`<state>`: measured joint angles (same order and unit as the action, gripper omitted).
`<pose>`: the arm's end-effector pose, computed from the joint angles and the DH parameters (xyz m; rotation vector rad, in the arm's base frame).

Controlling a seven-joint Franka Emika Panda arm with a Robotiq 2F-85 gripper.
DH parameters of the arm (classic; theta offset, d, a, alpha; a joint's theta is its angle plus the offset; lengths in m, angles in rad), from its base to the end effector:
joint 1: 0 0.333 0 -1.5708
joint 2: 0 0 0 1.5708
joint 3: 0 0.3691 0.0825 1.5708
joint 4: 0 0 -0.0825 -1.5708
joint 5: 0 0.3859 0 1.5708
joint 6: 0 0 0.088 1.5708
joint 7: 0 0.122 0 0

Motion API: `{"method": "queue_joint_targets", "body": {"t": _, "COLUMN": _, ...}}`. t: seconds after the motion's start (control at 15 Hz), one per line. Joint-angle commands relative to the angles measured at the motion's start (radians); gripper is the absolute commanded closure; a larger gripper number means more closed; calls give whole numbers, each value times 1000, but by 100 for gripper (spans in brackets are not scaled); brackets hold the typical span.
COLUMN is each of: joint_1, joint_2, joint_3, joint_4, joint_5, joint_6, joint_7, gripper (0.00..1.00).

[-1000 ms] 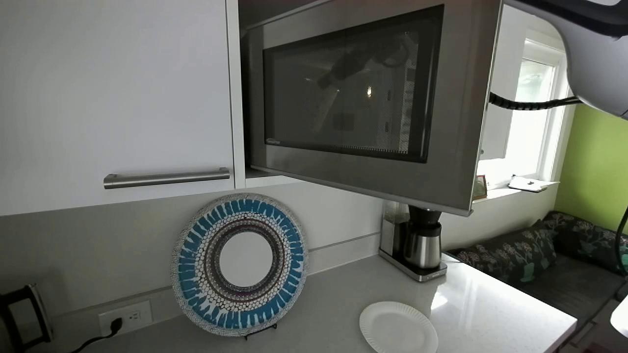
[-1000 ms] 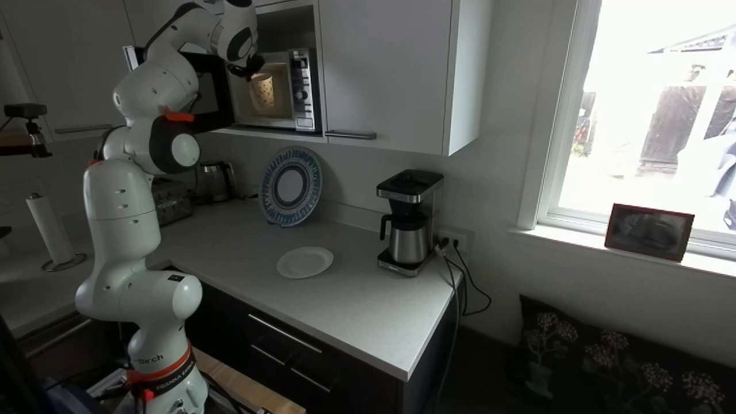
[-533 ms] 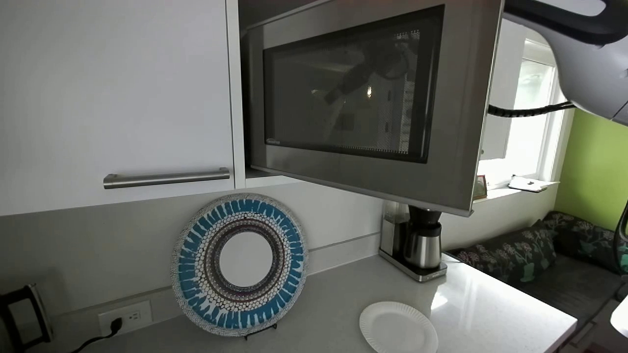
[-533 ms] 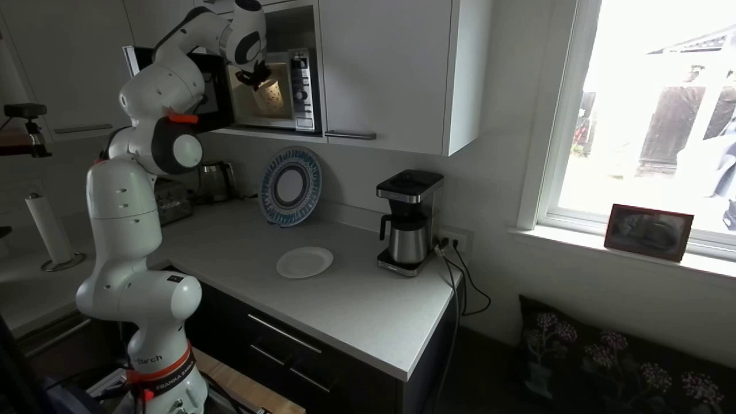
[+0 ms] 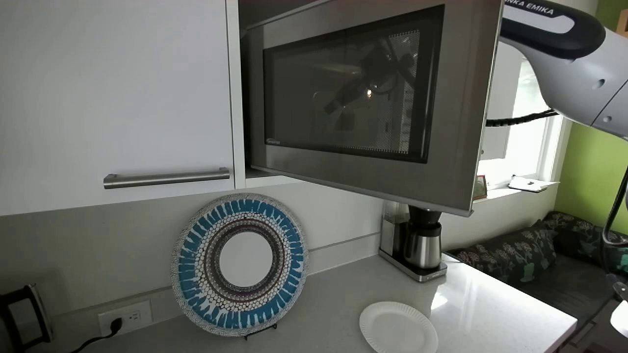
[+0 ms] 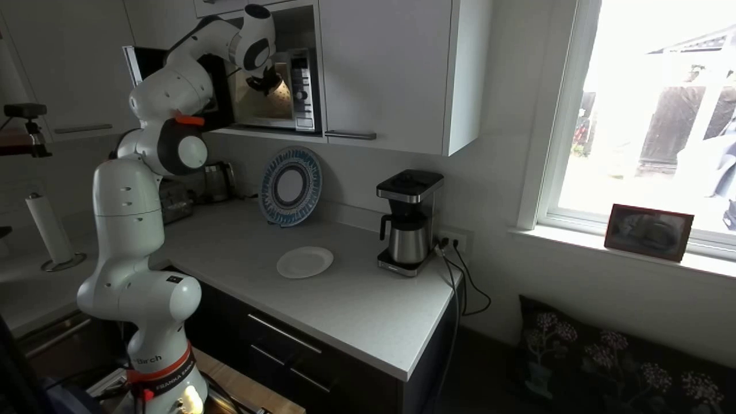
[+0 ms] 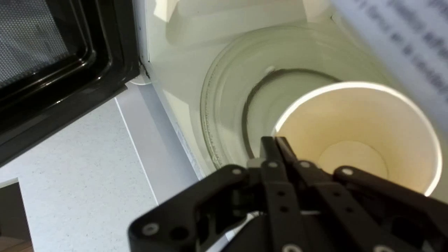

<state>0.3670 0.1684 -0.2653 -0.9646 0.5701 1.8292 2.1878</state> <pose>0.5825 0.1384 0.8985 -1.2276 1.9315 0.2559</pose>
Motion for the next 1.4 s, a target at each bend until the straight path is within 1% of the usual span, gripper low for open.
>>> {"method": "queue_joint_targets", "body": {"t": 0.0, "joint_1": 3, "joint_2": 12, "joint_3": 3, "joint_4": 32, "joint_5": 20, "joint_6": 41, "joint_7": 50, "gripper": 99}}
{"method": "queue_joint_targets", "body": {"t": 0.2, "joint_1": 6, "joint_2": 13, "joint_3": 2, "joint_4": 39, "joint_5": 26, "joint_6": 99, "joint_7": 122, "gripper": 99}}
{"method": "queue_joint_targets", "body": {"t": 0.4, "joint_1": 9, "joint_2": 17, "joint_3": 2, "joint_4": 38, "joint_5": 19, "joint_6": 108, "joint_7": 196, "gripper": 99}}
{"method": "queue_joint_targets", "body": {"t": 0.6, "joint_1": 11, "joint_2": 22, "joint_3": 3, "joint_4": 41, "joint_5": 17, "joint_6": 122, "joint_7": 231, "gripper": 99}}
{"method": "queue_joint_targets", "body": {"t": 0.67, "joint_1": 12, "joint_2": 23, "joint_3": 5, "joint_4": 41, "joint_5": 15, "joint_6": 127, "joint_7": 224, "gripper": 98}}
{"method": "queue_joint_targets", "body": {"t": 0.73, "joint_1": 14, "joint_2": 24, "joint_3": 5, "joint_4": 41, "joint_5": 3, "joint_6": 133, "joint_7": 210, "gripper": 94}}
{"method": "queue_joint_targets", "body": {"t": 0.8, "joint_1": 14, "joint_2": 23, "joint_3": 6, "joint_4": 39, "joint_5": 1, "joint_6": 136, "joint_7": 176, "gripper": 97}}
{"method": "queue_joint_targets", "body": {"t": 0.93, "joint_1": 12, "joint_2": 22, "joint_3": 7, "joint_4": 36, "joint_5": 3, "joint_6": 134, "joint_7": 148, "gripper": 100}}
{"method": "queue_joint_targets", "body": {"t": 1.0, "joint_1": 9, "joint_2": 22, "joint_3": 7, "joint_4": 35, "joint_5": 7, "joint_6": 131, "joint_7": 137, "gripper": 95}}
{"method": "queue_joint_targets", "body": {"t": 1.07, "joint_1": 8, "joint_2": 22, "joint_3": 7, "joint_4": 34, "joint_5": 8, "joint_6": 132, "joint_7": 126, "gripper": 88}}
{"method": "queue_joint_targets", "body": {"t": 1.13, "joint_1": 7, "joint_2": 22, "joint_3": 5, "joint_4": 34, "joint_5": 5, "joint_6": 134, "joint_7": 118, "gripper": 91}}
{"method": "queue_joint_targets", "body": {"t": 1.27, "joint_1": 6, "joint_2": 23, "joint_3": 5, "joint_4": 34, "joint_5": 3, "joint_6": 134, "joint_7": 96, "gripper": 90}}
{"method": "queue_joint_targets", "body": {"t": 1.33, "joint_1": 6, "joint_2": 24, "joint_3": 5, "joint_4": 34, "joint_5": 3, "joint_6": 135, "joint_7": 84, "gripper": 92}}
